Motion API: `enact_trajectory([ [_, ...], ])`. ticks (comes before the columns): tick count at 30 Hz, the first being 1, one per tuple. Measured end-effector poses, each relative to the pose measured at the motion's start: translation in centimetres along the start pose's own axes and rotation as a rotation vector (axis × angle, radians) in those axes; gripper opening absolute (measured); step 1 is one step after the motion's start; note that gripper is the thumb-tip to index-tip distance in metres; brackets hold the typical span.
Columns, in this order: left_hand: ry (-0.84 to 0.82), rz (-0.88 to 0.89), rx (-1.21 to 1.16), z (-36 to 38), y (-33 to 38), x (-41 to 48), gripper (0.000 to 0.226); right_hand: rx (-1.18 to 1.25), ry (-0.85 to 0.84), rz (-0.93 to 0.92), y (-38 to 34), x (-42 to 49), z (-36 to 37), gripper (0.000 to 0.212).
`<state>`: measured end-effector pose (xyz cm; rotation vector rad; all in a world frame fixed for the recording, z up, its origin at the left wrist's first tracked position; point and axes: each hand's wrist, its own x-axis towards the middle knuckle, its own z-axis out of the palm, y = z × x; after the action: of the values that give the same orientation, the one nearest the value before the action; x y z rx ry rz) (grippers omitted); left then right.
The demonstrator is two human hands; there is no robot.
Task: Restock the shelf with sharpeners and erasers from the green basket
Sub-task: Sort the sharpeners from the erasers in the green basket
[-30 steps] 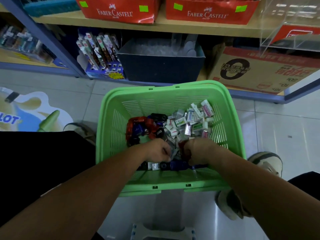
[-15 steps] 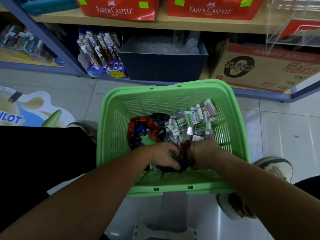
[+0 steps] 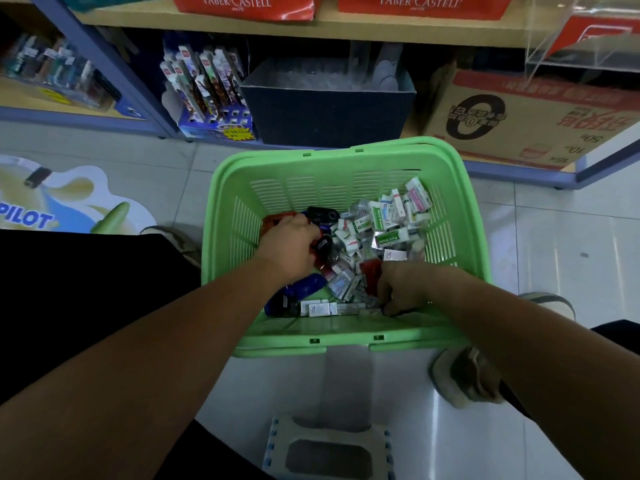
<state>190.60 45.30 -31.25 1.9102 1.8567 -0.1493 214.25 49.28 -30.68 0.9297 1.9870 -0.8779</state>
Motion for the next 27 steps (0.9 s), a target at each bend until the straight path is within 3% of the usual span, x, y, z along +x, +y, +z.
enact_trajectory([
  [4, -0.281, -0.094, -0.397, 0.3, 1.6, 0.2, 0.026, 0.104, -0.015, 0.004, 0.5, 0.0, -0.4, 0.024],
  [8, -0.451, -0.131, -0.347, 2.2, 0.3, -0.2, 0.033, 0.152, -0.071, -0.027, 0.9, 0.2, -0.3, 0.036],
  [12, -0.342, -0.245, -0.327, 2.4, -2.0, 0.1, 0.037, 0.149, -0.048, -0.039, 1.0, 0.5, -0.1, 0.052],
  [19, -0.201, -0.314, -0.488, 0.8, -4.1, 0.0, 0.032, 0.199, -0.108, -0.059, -1.2, 1.3, -2.3, 0.017],
  [21, -0.19, -0.305, -0.521, 0.5, -4.2, -0.3, 0.033, 0.293, -0.031, -0.113, -2.8, 1.6, -3.3, 0.01],
  [27, -0.016, -0.411, -0.48, -2.0, -3.7, -0.8, 0.049, 0.58, 0.237, -0.254, -8.0, 3.8, -4.5, 0.029],
])
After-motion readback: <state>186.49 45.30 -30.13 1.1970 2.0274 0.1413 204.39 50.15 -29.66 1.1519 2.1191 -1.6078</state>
